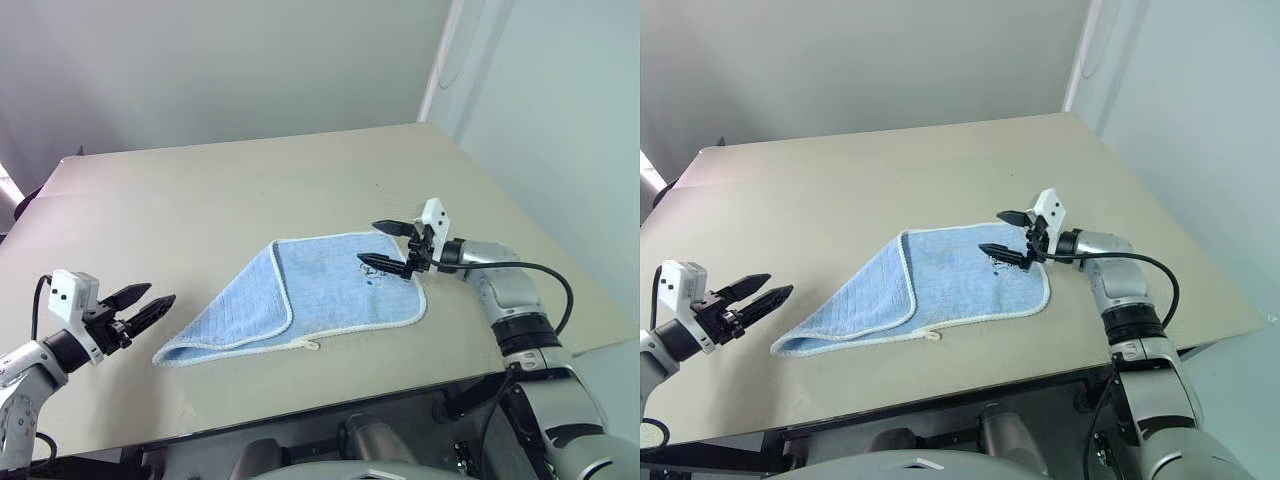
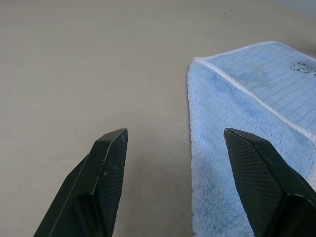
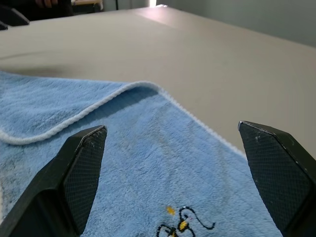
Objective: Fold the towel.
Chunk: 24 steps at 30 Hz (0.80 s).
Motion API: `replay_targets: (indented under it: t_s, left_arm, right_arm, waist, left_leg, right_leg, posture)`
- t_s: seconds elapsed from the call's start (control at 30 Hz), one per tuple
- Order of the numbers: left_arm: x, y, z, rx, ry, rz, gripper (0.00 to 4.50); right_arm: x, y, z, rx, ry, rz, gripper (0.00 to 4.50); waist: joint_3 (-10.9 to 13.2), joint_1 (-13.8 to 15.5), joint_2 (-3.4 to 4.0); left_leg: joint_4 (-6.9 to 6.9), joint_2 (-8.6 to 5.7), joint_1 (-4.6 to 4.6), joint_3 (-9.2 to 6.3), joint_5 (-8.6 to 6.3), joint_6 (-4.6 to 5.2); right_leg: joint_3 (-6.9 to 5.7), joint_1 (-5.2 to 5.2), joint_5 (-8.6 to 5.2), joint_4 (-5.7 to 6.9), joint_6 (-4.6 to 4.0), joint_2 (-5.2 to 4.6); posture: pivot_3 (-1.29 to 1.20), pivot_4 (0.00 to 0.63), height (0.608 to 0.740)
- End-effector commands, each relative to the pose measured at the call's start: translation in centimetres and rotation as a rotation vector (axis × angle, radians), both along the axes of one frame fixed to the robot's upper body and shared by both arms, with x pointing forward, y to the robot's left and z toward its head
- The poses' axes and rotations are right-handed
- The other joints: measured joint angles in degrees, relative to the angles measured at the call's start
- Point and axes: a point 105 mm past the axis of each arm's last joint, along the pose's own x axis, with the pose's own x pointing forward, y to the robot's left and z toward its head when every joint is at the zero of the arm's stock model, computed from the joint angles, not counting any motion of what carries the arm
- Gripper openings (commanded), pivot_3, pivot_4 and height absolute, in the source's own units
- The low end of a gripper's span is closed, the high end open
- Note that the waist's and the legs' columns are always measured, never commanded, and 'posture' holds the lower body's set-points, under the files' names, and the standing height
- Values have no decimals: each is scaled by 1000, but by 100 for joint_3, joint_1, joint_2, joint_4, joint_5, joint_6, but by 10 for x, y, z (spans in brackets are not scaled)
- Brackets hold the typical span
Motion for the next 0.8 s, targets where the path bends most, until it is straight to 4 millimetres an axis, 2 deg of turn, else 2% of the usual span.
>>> replay_targets:
  t_s: [0.03, 0.2, 0.33, 0.57, 0.67, 0.8]
  left_arm:
    - [4, -5, 13, 6, -57, -22, 3276]
    - [-2, -15, 7, -24, -56, -27, 3276]
    - [-5, -26, 0, -40, -48, -35, 3276]
    - [-14, -40, -12, -59, -23, -44, 3276]
    - [-17, -42, -10, -55, -25, -50, 3276]
    - [-20, -40, -6, -52, -35, -34, 3276]
  right_arm:
    - [4, 5, 19, 0, -69, 38, 4470]
    - [4, 3, 21, 9, -52, 38, 4470]
    - [13, -3, 23, 17, -34, -14, 4470]
    - [49, -17, 25, 38, 2, -230, 4470]
    - [62, -16, 19, 21, 75, -296, 4470]
    - [79, -16, 16, -1, 65, -415, 4470]
  waist:
    - [-1, 0, -1]
    - [-1, -12, 0]
    - [-1, -3, 0]
    - [-2, -20, 0]
    - [-1, -36, 0]
    - [-1, -51, 3]
  left_leg:
    - [0, 0, 0, 0, 0, 0]
    - [-1, 0, -1, 0, 0, 0]
    - [0, 0, 0, -4, 0, 0]
    - [1, 0, -1, -1, 0, 0]
    - [-1, 1, -4, 1, 0, 0]
    - [-1, 2, -4, 1, 0, 0]
  right_leg:
    - [0, 0, 0, -1, 0, -1]
    - [5, 0, 6, -1, 9, -3]
    - [6, 0, 5, 2, 6, -2]
    - [8, 4, 3, 3, -3, 1]
    - [12, 3, 4, 3, -5, 3]
    - [13, 3, 5, 6, -6, 5]
  posture:
    - [0, 0, 740]
    - [0, 0, 740]
    - [0, 0, 740]
    - [0, 0, 740]
    - [0, 0, 740]
    - [0, 0, 740]
